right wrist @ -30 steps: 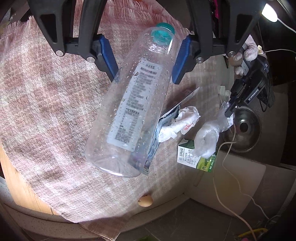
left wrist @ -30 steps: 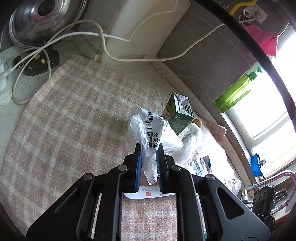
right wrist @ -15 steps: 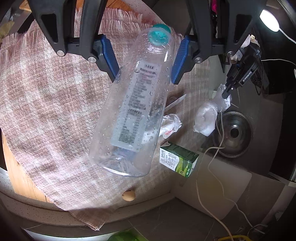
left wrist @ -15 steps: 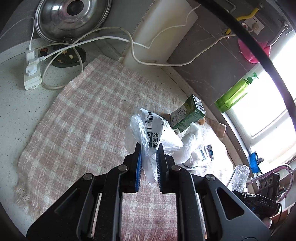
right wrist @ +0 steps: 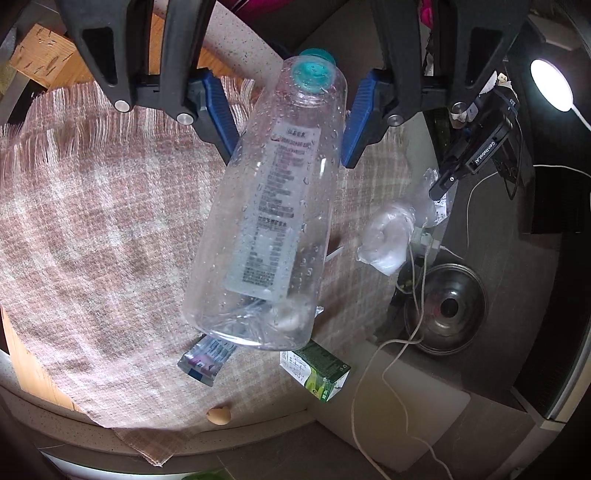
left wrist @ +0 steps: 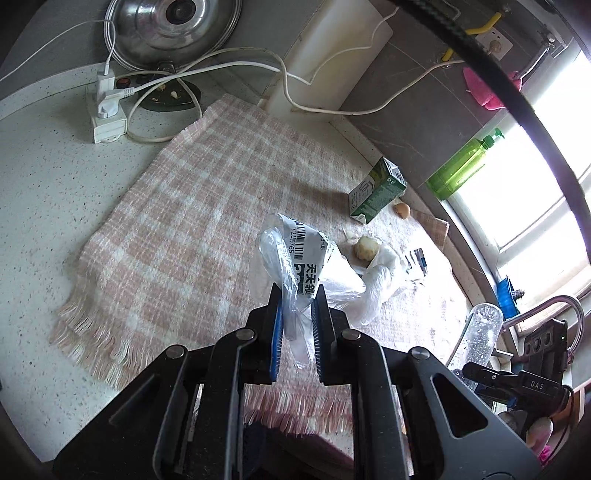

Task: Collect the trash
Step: 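Carry the plastic bag and clear bottle with both tools over the wastebasket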

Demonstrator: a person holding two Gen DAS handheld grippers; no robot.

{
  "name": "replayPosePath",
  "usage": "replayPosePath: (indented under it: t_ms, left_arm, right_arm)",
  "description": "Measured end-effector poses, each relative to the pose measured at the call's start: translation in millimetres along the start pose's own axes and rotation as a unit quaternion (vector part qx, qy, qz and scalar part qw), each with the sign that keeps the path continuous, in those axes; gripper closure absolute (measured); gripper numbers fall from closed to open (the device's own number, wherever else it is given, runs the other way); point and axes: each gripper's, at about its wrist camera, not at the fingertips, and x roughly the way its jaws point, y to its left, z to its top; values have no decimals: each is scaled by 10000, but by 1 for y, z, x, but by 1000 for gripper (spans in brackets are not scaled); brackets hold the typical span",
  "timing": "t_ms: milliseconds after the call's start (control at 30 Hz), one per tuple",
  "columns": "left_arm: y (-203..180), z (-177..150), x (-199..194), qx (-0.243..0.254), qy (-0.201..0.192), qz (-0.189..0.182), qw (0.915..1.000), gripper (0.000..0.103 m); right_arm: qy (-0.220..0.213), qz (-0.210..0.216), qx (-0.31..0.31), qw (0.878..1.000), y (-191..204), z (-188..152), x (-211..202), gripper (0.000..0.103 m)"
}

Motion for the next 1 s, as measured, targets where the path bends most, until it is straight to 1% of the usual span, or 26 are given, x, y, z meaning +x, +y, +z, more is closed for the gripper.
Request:
replayPosePath:
  t_ms: [300, 367, 533, 633, 1000]
  left_arm:
    - [20, -48, -29, 102, 197, 182, 9996, 91]
    - [25, -59, -36, 152, 229, 251, 9993, 91]
    - [44, -83, -53, 95, 286, 345, 9989, 91]
    - [54, -96, -61, 70, 345, 417, 9985, 91]
    - [89, -137, -83, 10, 547, 609, 9966, 91]
  right_arm:
    - [216, -17, -170, 9996, 16, -40, 9, 45]
    - [273, -31, -215, 9994, 16, -44, 15, 45]
    - [417, -30, -305, 9987, 17, -58, 28, 46]
    - [502, -55, -411, 9979, 21, -63, 36, 46]
    - [868, -100, -756, 9933, 47, -108, 60, 46]
